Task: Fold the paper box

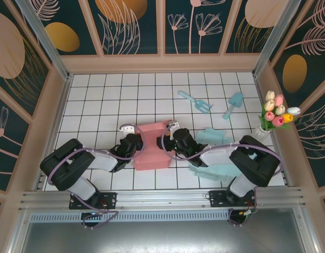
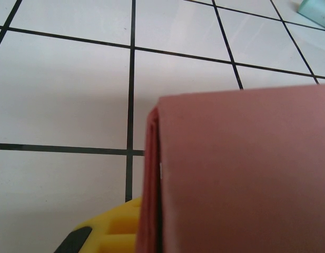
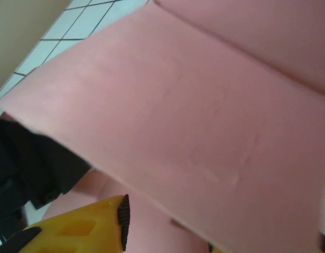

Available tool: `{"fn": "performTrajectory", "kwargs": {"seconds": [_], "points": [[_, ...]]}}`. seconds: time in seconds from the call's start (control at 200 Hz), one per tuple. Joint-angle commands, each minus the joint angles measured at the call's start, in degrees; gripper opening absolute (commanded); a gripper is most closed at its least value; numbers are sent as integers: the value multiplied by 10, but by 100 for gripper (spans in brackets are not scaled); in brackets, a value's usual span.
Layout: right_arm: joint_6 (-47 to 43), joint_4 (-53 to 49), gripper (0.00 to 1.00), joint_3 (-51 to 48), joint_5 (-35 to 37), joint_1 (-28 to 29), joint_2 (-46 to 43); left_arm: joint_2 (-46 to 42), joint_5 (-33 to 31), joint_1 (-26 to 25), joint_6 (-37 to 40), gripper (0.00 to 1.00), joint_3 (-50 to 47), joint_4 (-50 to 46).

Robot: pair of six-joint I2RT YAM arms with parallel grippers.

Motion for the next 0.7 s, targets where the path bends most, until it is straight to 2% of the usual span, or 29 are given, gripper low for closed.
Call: {"fn": "performTrajectory", "kwargs": {"seconds": [0.0, 0.145, 0.25, 0.35, 0.47, 0.555, 0.696], "points": [[-30, -95, 44, 5, 54, 24, -62, -18, -9, 2, 17, 0, 1, 21], [-26, -196, 45, -5, 108, 49, -146, -27, -7, 5, 30, 0, -5, 30], [-33, -257, 45, -13, 156, 49, -221, -35, 4, 7, 42, 0, -10, 38], [-45, -303, 46, -25, 234, 48, -299, -43, 14, 7, 55, 0, -19, 48], [-53, -329, 47, -48, 294, 29, -383, -55, 21, 9, 68, 0, -30, 56], [-65, -316, 47, -73, 290, -2, -412, -64, 34, 10, 82, 0, -38, 69], [-148, -232, 48, -120, 211, -31, -399, -79, 58, 10, 106, 0, -54, 91]]}}
